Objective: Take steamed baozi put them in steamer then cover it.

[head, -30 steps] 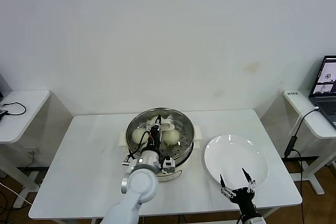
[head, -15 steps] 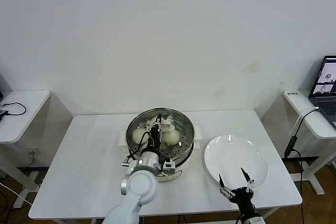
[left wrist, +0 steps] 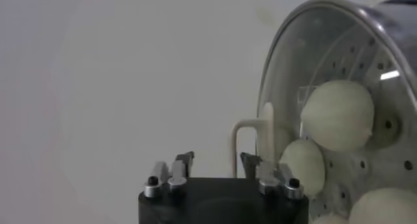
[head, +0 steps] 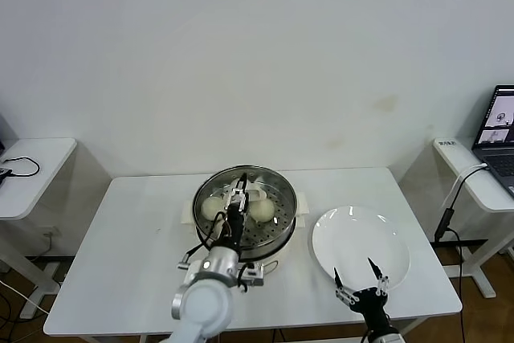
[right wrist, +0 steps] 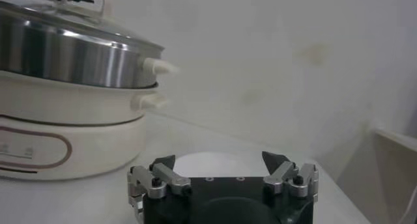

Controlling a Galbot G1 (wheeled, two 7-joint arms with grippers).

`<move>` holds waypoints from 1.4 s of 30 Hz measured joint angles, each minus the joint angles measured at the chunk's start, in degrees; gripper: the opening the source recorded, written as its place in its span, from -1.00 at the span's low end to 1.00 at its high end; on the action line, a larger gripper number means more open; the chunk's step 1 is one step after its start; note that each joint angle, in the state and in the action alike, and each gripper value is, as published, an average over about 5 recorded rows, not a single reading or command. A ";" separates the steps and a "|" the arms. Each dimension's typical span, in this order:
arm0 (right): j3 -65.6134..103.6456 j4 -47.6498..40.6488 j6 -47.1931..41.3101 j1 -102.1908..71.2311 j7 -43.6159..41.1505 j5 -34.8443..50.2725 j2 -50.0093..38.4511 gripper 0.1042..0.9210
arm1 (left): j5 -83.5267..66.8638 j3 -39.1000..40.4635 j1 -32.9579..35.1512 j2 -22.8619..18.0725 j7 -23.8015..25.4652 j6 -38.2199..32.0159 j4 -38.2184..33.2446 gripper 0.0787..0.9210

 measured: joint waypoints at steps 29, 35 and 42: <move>0.39 2.11 -0.30 -2.11 -0.39 1.76 -4.07 0.76 | -72.08 -29.89 34.28 5.12 -19.54 -20.47 -14.03 0.77; 0.34 2.33 -0.39 -2.49 -0.53 2.50 -4.97 0.76 | -82.97 -32.18 36.45 5.15 -20.89 -24.00 -11.21 0.77; 0.15 2.95 -0.62 -3.23 -0.71 3.44 -5.43 0.76 | -89.52 -33.02 38.40 4.89 -21.10 -27.00 -9.19 0.77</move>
